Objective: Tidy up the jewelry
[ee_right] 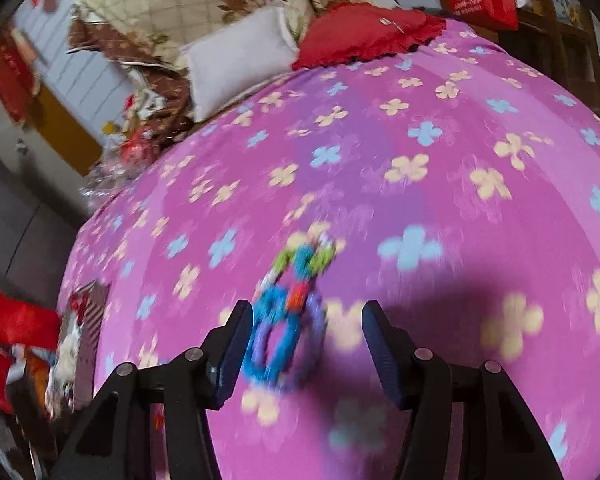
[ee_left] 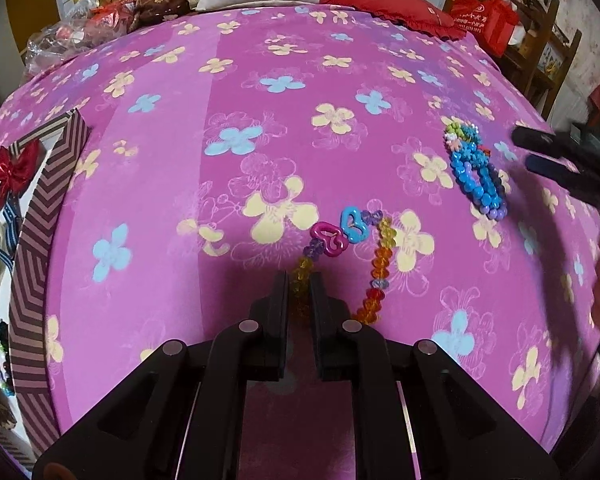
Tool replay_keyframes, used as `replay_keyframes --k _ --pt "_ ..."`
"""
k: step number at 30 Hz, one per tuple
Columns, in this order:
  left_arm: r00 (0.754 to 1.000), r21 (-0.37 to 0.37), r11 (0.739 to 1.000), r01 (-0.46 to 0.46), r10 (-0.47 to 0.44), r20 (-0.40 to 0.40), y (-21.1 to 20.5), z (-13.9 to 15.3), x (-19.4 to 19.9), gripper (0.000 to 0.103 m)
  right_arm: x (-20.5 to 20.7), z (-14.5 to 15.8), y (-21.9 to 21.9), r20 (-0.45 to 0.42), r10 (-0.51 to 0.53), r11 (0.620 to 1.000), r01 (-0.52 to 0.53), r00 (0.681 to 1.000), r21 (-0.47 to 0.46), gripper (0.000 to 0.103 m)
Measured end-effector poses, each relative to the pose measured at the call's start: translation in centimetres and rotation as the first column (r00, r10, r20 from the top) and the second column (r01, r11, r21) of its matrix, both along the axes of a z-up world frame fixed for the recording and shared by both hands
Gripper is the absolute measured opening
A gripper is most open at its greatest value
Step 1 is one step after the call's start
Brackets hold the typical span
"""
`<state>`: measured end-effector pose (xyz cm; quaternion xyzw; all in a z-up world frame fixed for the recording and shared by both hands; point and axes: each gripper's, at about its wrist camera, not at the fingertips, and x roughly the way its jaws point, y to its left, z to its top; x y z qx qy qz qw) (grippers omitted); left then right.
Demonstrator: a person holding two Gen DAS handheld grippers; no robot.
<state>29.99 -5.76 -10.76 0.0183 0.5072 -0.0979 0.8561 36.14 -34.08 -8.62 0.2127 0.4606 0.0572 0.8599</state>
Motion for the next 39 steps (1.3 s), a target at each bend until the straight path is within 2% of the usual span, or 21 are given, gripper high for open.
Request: replay_keyframes --k 4,5,7,9,10,12,13,14,15,17,20,23,29,34,39 --pt "1.0 -0.011 1.0 0.004 -0.004 0.02 -0.1 0.0 0.2 0.012 2.8 -1.1 1.2 -0.072 0.027 0.996 -0.033 0.997 -0.083 0.046" --pt "1.0 -0.01 1.0 0.008 -0.007 0.025 -0.2 0.0 0.3 0.013 3.1 -1.4 1.6 -0.087 0.031 0.994 -0.04 0.996 -0.105 0.041" --pt "0.999 -0.012 1.0 0.017 -0.017 0.03 -0.5 0.0 0.5 0.02 3.4 -1.7 2.2 -0.094 0.026 0.989 -0.039 0.995 -0.141 0.037" --pt "0.999 -0.017 0.999 0.028 -0.028 0.037 -0.9 0.0 0.5 0.033 3.6 -1.9 2.8 -0.1 0.015 0.983 -0.033 0.995 -0.179 0.033" --pt "0.999 -0.014 0.999 0.032 -0.031 0.043 -1.2 0.0 0.6 0.035 3.8 -1.9 3.3 -0.105 0.011 0.978 -0.033 0.994 -0.206 0.032" --pt "0.997 0.021 0.999 0.032 -0.034 0.068 -1.9 -0.1 0.3 0.036 4.1 -2.0 4.3 -0.115 0.019 0.967 -0.047 0.993 -0.249 0.014" --pt "0.996 0.044 0.998 0.038 -0.041 0.076 -2.3 -0.2 0.2 0.035 4.2 -2.0 4.6 -0.118 0.021 0.963 -0.052 0.993 -0.266 0.012" --pt "0.996 0.047 0.998 0.046 -0.05 0.08 -2.4 -0.2 0.1 0.017 4.2 -2.0 4.8 -0.117 0.023 0.96 -0.055 0.993 -0.276 0.012" --pt "0.996 0.03 0.998 0.061 -0.063 0.067 -2.5 -0.2 0.0 0.008 4.2 -1.9 4.9 -0.117 0.027 0.96 -0.058 0.993 -0.273 0.012" --pt "0.997 0.003 0.998 0.064 -0.064 0.05 -2.1 0.0 -0.1 0.008 3.8 -1.5 4.7 -0.102 0.032 0.968 -0.056 0.994 -0.244 0.012" --pt "0.995 -0.01 0.999 0.046 -0.045 0.085 -1.1 1.1 -0.8 0.008 2.9 0.3 4.1 -0.05 0.016 0.981 -0.026 0.999 -0.194 0.012" --pt "0.994 -0.066 0.997 0.03 -0.023 0.103 0.7 2.6 -1.6 0.008 1.7 2.5 3.8 -0.002 0.008 0.986 -0.008 1.0 -0.166 0.012" --pt "0.989 -0.134 0.991 0.005 0.015 0.146 4.2 5.6 -3.6 0.008 0.6 4.1 4.8 0.012 0.008 0.978 -0.005 1.0 -0.21 0.012" --pt "0.981 -0.175 0.984 -0.019 0.052 0.189 7.7 8.2 -5.4 0.008 -0.8 6.0 6.0 0.046 0.013 0.979 -0.004 0.999 -0.204 0.012" --pt "0.966 -0.245 0.965 -0.096 0.15 0.211 12.6 10.7 -5.8 0.008 -2.1 9.1 9.7 0.091 0.078 0.975 -0.057 0.993 -0.213 0.012"
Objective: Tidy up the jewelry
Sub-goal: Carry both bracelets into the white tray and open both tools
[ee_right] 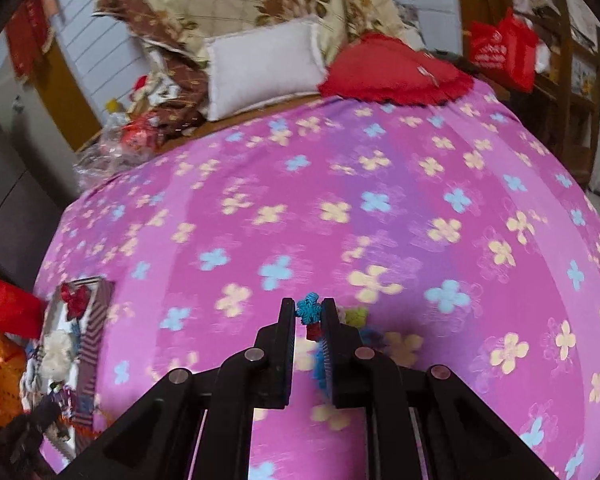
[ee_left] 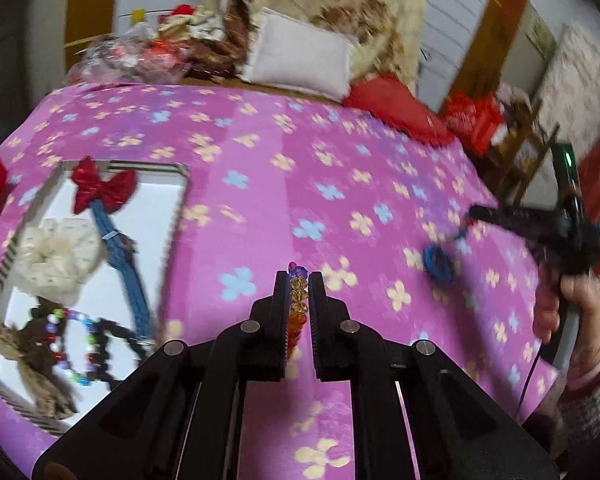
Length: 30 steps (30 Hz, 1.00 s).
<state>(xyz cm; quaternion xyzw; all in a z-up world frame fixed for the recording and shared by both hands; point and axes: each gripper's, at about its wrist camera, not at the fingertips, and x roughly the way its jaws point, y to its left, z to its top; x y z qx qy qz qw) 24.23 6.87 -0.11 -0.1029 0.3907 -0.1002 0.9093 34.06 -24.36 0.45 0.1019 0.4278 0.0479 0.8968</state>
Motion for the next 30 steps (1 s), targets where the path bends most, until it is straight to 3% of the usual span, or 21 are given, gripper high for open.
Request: replay_keyframes --k 7,15,22,30 --pt "0.988 -0.05 0.987 -0.151 0.152 0.029 7.7 1.1 -0.7 0.008 -1.9 4.0 7.7 0.058 0.13 0.992 -0.13 0.99 0.002 0.012" --pt "0.964 -0.098 0.959 -0.264 0.259 -0.057 15.3 -1.0 -1.3 0.008 -2.7 5.6 19.1 0.068 0.311 0.95 -0.313 0.948 0.013 0.012" --pt "0.952 -0.148 0.947 -0.285 0.262 -0.156 18.0 -3.9 -1.3 0.008 -1.4 3.6 27.6 0.021 0.409 0.912 -0.409 0.912 0.015 0.012" --pt "0.963 -0.18 0.951 -0.251 0.226 -0.148 18.2 -4.6 0.3 0.008 2.1 -1.0 34.4 -0.061 0.441 0.896 -0.443 0.896 -0.026 0.012"
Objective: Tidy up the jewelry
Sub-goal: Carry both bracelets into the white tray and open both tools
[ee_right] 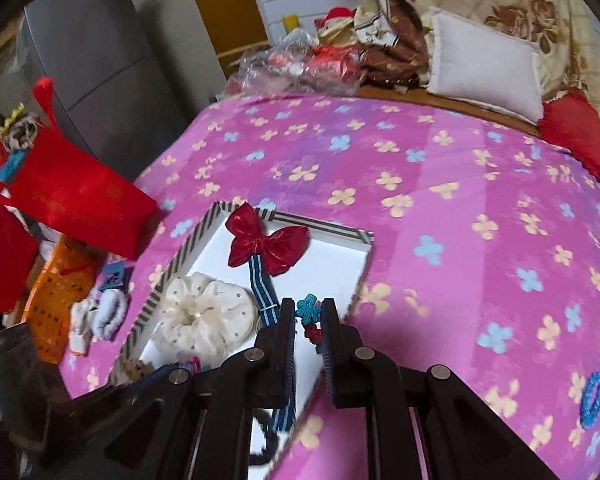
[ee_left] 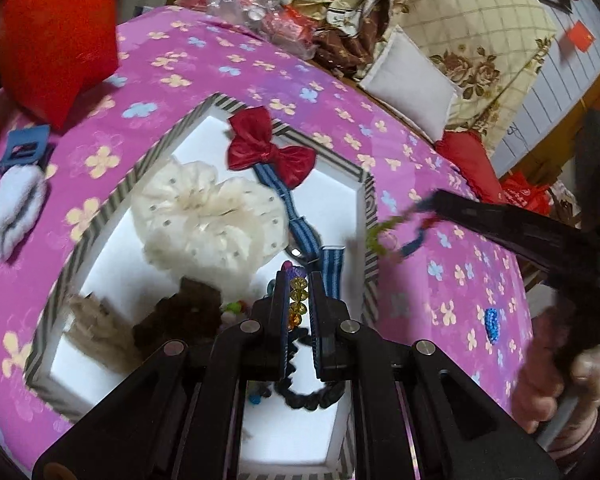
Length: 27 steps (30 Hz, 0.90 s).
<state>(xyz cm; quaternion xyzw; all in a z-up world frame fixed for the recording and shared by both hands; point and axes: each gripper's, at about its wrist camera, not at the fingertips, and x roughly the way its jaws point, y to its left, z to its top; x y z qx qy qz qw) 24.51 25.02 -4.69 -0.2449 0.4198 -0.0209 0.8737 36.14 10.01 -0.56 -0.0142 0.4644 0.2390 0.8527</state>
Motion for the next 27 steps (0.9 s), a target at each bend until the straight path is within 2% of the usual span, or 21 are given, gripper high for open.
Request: replay_keyframes --k 5,9,12,16,19,20,21,22,27 --pt "0.999 -0.011 1.0 0.021 -0.021 -0.03 -0.6 -1.1 2.0 0.008 2.5 -2.8 1.9 -0.039 -0.008 0.999 0.006 0.999 -0.051 0.012" --pt "0.997 -0.014 1.0 0.003 -0.004 -0.074 -0.2 -2.4 3.2 0.008 4.6 -4.9 3.1 -0.063 -0.022 0.995 0.016 0.998 -0.095 0.012" --pt "0.993 -0.021 1.0 -0.019 0.016 -0.118 0.4 -3.4 3.8 0.008 5.5 -5.7 3.6 -0.074 -0.029 0.994 0.021 0.997 -0.108 0.012" --pt "0.991 -0.037 0.999 -0.018 0.013 -0.137 0.6 -3.9 4.0 0.009 6.3 -6.7 3.9 -0.095 -0.047 0.992 0.035 0.994 -0.123 0.012" --pt "0.991 -0.041 0.999 -0.005 -0.001 -0.132 0.3 -3.8 3.8 0.028 6.6 -7.1 3.4 -0.116 -0.054 0.993 0.041 0.992 -0.108 0.012" --pt "0.992 -0.047 0.999 -0.002 -0.004 -0.124 0.3 -3.6 3.7 0.038 6.7 -7.1 3.2 -0.125 -0.058 0.994 0.046 0.99 -0.101 0.019" --pt "0.993 -0.053 0.999 -0.001 -0.005 -0.114 0.3 -3.5 3.6 0.044 6.7 -6.9 2.8 -0.128 -0.062 0.995 0.051 0.99 -0.09 0.037" --pt "0.994 -0.057 0.998 -0.003 -0.004 -0.107 0.2 -3.3 3.5 0.045 6.6 -6.7 2.7 -0.122 -0.065 0.996 0.056 0.99 -0.075 0.045" --pt "0.996 -0.008 1.0 -0.004 0.003 -0.09 -0.4 -2.6 3.0 0.046 5.7 -4.8 1.5 -0.095 -0.08 0.996 0.075 0.992 -0.049 0.046"
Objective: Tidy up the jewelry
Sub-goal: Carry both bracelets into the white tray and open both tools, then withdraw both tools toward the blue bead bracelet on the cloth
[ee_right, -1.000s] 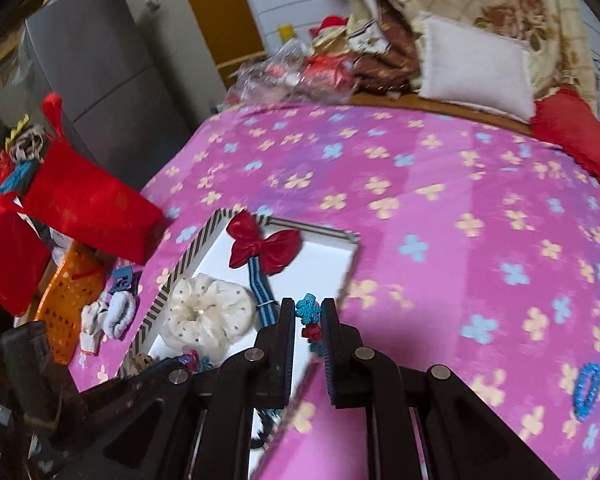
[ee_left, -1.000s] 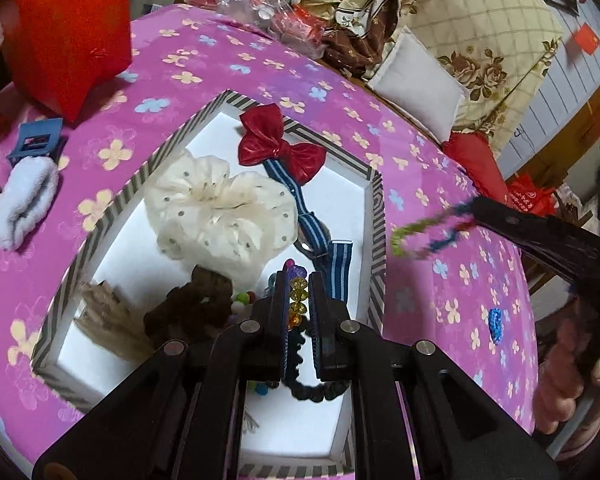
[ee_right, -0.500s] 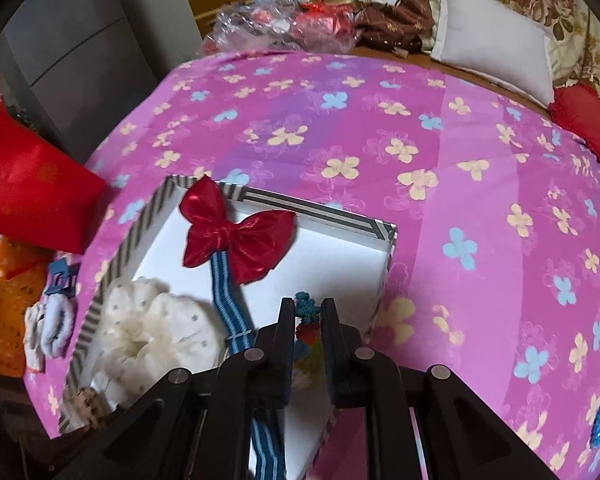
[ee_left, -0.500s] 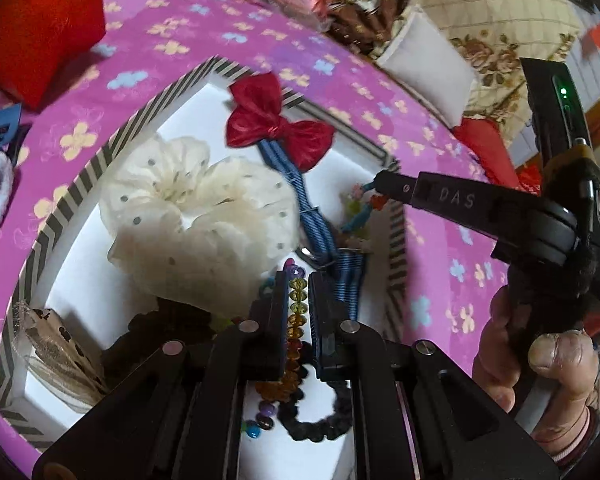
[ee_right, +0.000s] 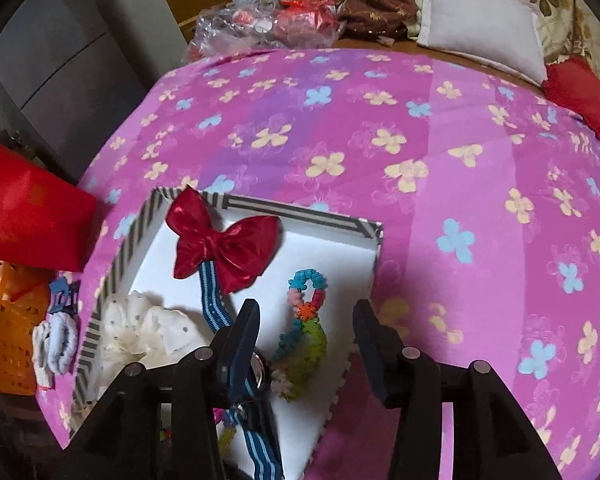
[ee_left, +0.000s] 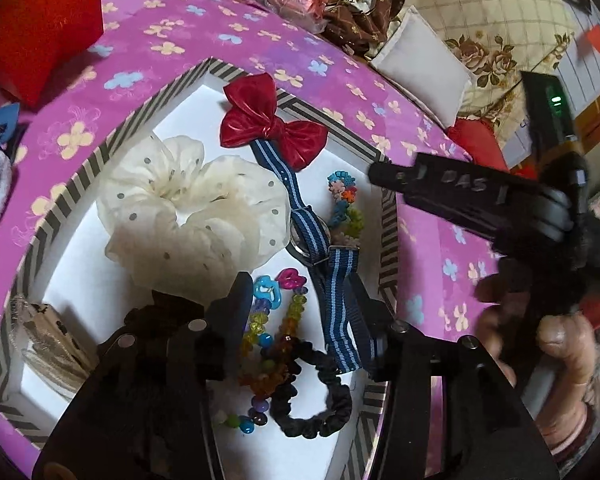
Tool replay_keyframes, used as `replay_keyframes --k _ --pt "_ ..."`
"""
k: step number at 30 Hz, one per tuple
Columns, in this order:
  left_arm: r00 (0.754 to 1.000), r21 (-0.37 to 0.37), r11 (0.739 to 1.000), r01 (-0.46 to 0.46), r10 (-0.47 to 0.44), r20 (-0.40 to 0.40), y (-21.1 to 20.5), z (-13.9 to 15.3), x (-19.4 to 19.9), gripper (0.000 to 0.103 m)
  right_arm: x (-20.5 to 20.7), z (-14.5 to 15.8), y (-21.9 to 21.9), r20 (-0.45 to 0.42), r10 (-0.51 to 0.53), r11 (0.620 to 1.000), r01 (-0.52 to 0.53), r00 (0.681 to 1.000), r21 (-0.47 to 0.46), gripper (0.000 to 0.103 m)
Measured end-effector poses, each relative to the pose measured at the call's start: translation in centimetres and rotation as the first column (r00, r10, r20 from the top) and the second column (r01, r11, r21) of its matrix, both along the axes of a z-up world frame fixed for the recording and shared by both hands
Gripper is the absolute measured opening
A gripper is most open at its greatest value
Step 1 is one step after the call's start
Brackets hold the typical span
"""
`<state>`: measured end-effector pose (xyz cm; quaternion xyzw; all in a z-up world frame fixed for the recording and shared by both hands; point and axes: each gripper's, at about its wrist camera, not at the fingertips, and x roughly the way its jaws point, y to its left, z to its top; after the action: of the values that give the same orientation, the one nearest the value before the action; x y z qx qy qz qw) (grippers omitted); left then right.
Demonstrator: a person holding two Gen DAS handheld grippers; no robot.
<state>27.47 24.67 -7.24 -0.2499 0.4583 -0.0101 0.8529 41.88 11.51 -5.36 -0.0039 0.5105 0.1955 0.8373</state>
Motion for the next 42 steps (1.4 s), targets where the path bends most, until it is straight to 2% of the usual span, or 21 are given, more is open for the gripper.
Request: replay_keyframes --k 4,10,18,24,29,33,36,39,42 --pt "1.0 0.086 0.996 -0.008 0.006 0.026 -1.0 0.9 -0.5 0.046 -1.4 1.6 -1.9 0.039 -0.027 1.0 0.027 0.999 0.0 0.046" --pt "0.995 0.247 0.966 -0.076 0.056 0.085 -2.4 2.3 -1.7 0.046 -3.7 2.3 -6.6 0.068 -0.106 0.994 0.107 0.992 -0.009 0.046" --pt "0.991 0.361 0.928 -0.088 0.046 0.125 -4.6 3.5 -2.5 0.046 -7.1 0.9 -14.4 0.033 -0.209 0.978 0.209 0.977 0.006 0.046" --pt "0.989 0.4 0.915 -0.058 -0.002 0.147 -7.2 4.3 -3.0 0.046 -9.2 -0.5 -21.0 0.014 -0.304 0.953 0.304 0.952 0.01 0.046" --pt "0.991 0.393 0.919 -0.006 -0.049 0.129 -9.5 4.4 -3.3 0.046 -10.7 -1.3 -27.3 0.011 -0.404 0.915 0.404 0.915 0.014 0.046" --pt "0.987 0.327 0.941 0.083 -0.124 0.106 -12.3 4.0 -3.7 0.047 -12.0 -1.6 -33.5 0.034 -0.511 0.859 0.511 0.859 0.0 0.046" --pt "0.979 0.291 0.944 0.153 -0.185 0.083 -14.8 3.3 -3.9 0.047 -12.5 -2.0 -38.2 0.028 -0.595 0.804 0.595 0.803 0.007 0.046" --pt "0.972 0.307 0.931 0.199 -0.227 0.057 -17.2 2.4 -3.7 0.047 -12.3 -2.2 -40.9 0.028 -0.624 0.781 0.624 0.781 0.005 0.045" --pt "0.968 0.335 0.915 0.222 -0.248 0.036 -18.8 1.6 -3.4 0.047 -11.3 -2.6 -42.3 0.008 -0.622 0.782 0.622 0.783 0.028 0.044"
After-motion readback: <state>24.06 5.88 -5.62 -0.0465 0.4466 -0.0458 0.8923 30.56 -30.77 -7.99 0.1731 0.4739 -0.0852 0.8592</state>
